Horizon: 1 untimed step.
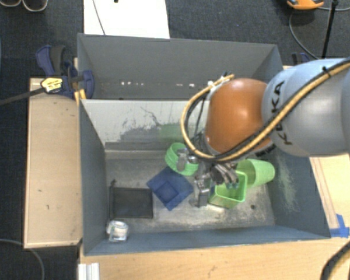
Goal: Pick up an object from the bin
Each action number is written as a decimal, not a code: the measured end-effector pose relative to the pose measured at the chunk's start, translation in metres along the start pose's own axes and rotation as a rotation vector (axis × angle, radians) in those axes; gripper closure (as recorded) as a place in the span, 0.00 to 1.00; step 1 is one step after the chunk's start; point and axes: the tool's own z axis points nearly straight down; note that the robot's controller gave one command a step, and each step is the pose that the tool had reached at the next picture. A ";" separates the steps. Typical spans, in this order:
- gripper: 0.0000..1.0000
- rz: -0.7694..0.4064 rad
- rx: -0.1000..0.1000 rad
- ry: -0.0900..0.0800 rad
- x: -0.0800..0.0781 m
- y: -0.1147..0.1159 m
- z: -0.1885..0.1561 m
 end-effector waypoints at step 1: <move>0.00 -0.158 -0.003 0.004 -0.001 0.048 0.037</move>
Offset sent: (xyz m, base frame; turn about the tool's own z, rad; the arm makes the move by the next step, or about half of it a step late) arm -0.0160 0.0687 -0.0647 -0.0845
